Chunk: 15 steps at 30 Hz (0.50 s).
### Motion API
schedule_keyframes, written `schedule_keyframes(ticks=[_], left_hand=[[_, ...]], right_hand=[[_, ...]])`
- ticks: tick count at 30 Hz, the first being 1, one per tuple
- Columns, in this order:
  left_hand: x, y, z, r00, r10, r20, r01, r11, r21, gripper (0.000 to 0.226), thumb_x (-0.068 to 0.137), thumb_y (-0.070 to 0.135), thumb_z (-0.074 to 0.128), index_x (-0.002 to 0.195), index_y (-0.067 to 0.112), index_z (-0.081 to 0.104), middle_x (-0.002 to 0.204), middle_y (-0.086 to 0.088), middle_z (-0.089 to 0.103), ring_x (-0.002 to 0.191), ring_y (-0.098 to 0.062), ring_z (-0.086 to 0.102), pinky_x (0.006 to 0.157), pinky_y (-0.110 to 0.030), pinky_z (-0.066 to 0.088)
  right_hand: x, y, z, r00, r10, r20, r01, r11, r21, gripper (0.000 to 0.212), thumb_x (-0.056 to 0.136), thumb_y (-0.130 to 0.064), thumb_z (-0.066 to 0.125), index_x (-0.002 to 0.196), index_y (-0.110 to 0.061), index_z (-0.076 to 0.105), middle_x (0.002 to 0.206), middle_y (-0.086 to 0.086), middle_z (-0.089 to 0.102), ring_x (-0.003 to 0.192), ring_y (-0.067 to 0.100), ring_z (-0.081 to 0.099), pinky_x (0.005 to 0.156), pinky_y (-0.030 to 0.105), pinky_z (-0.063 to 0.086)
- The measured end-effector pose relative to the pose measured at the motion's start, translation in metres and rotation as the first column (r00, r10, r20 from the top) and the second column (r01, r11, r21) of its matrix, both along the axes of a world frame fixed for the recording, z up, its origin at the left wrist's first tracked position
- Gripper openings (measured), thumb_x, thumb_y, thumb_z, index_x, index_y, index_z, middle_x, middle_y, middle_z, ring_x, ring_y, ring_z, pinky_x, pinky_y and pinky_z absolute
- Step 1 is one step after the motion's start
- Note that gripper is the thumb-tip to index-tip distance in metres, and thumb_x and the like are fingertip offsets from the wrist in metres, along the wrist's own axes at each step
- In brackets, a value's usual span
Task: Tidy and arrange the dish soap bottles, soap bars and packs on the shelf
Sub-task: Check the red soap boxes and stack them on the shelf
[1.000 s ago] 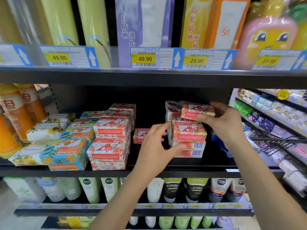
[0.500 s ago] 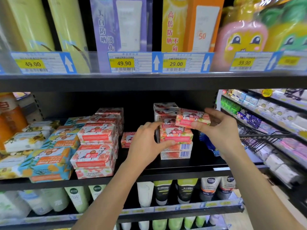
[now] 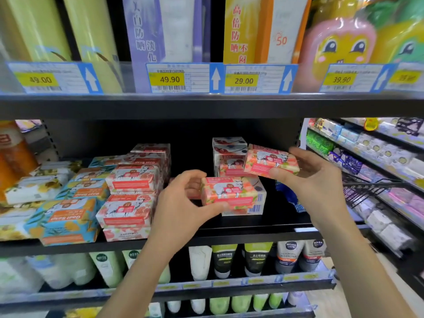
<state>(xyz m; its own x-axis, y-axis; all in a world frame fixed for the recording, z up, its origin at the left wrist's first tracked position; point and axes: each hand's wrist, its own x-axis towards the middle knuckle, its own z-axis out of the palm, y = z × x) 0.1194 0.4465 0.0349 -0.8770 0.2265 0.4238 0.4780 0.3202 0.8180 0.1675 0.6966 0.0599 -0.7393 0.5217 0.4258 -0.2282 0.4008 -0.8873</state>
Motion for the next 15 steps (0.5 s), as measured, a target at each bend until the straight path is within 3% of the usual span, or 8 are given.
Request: schedule_keyframes(ticks=[4, 8, 12, 15], left_hand=[[0.036, -0.043, -0.005, 0.996, 0.035, 0.082, -0.041, 0.996, 0.075, 0.068, 0.048, 0.054, 0.088, 0.111, 0.041, 0.065, 0.105, 0.031, 0.067, 0.103, 0.007, 0.063, 0.089, -0.019, 0.050], [0.060, -0.082, -0.016, 0.975, 0.100, 0.198, -0.127, 0.983, 0.130, 0.070, 0.039, 0.046, 0.089, 0.106, 0.039, 0.069, 0.101, 0.029, 0.070, 0.099, 0.008, 0.065, 0.088, -0.020, 0.049], [0.075, -0.107, -0.031, 0.946, 0.163, 0.280, -0.200, 0.973, 0.112, 0.073, 0.034, 0.045, 0.088, 0.104, 0.038, 0.069, 0.096, 0.031, 0.071, 0.093, 0.008, 0.067, 0.083, -0.021, 0.050], [0.081, -0.120, -0.047, 0.921, 0.203, 0.334, -0.243, 0.966, 0.084, 0.072, 0.038, 0.037, 0.092, 0.106, 0.036, 0.069, 0.094, 0.027, 0.074, 0.092, 0.004, 0.070, 0.084, -0.025, 0.054]], right_hand=[[0.013, -0.022, -0.003, 0.999, 0.040, -0.013, -0.040, 0.999, 0.000, 0.070, 0.065, -0.031, 0.092, 0.130, -0.024, 0.068, 0.107, -0.016, 0.075, 0.101, -0.001, 0.070, 0.094, 0.027, 0.054], [0.021, -0.056, -0.018, 0.990, 0.141, 0.029, -0.142, 0.990, 0.016, 0.075, 0.059, -0.041, 0.088, 0.130, -0.030, 0.066, 0.114, -0.018, 0.073, 0.106, -0.002, 0.067, 0.092, 0.021, 0.052], [0.016, -0.088, -0.039, 0.980, 0.184, 0.078, -0.188, 0.981, 0.048, 0.068, 0.060, -0.042, 0.089, 0.124, -0.037, 0.066, 0.119, -0.015, 0.069, 0.108, 0.001, 0.066, 0.096, 0.031, 0.055], [0.008, -0.112, -0.055, 0.974, 0.187, 0.127, -0.202, 0.972, 0.118, 0.073, 0.064, -0.047, 0.088, 0.131, -0.036, 0.062, 0.126, -0.013, 0.064, 0.113, 0.008, 0.064, 0.100, 0.038, 0.054]])
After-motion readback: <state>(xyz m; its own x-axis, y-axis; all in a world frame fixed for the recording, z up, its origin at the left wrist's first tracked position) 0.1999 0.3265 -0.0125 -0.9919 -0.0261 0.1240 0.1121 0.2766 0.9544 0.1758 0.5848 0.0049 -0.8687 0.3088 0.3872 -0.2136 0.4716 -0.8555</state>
